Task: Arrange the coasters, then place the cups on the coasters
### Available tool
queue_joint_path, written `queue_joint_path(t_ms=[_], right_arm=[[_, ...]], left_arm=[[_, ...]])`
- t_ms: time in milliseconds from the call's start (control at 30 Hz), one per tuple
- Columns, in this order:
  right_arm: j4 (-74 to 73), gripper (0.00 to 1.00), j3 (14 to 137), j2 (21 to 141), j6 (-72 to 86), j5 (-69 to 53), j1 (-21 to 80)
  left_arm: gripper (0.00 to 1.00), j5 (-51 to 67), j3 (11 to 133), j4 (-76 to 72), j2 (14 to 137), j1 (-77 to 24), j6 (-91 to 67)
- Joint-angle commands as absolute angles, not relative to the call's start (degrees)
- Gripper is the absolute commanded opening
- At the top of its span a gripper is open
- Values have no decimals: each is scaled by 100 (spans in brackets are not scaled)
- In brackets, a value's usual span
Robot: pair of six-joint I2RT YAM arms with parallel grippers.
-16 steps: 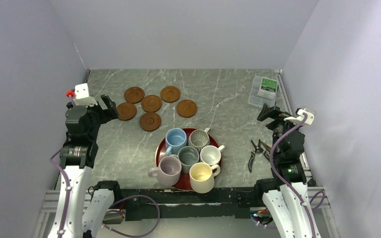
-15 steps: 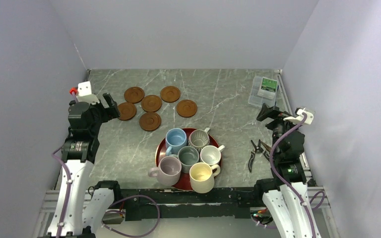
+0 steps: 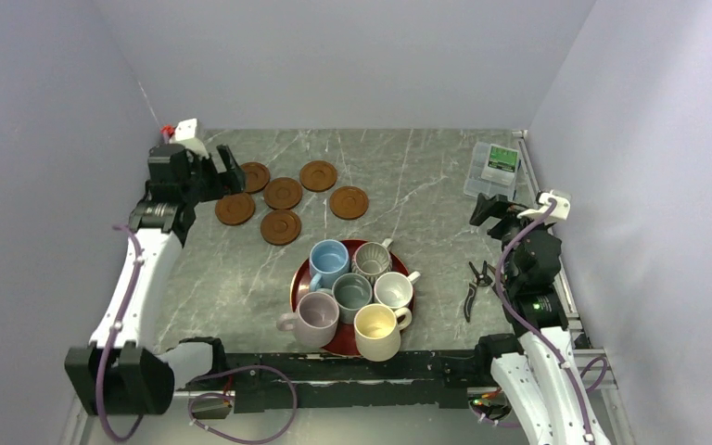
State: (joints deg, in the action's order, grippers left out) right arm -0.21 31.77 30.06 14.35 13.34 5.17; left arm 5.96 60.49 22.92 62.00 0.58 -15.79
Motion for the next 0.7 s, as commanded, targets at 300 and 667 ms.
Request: queue_joint_path(t_ms=[300,667], right_arm=[[430,100,3074,3057,1320,749,509],[407,100,3044,3000,1349,551,510]], left_arm=[[86,1178,8379,2211,9568,-1569,-2097],[71,842,10244,1982,12128,-1767,-2439]])
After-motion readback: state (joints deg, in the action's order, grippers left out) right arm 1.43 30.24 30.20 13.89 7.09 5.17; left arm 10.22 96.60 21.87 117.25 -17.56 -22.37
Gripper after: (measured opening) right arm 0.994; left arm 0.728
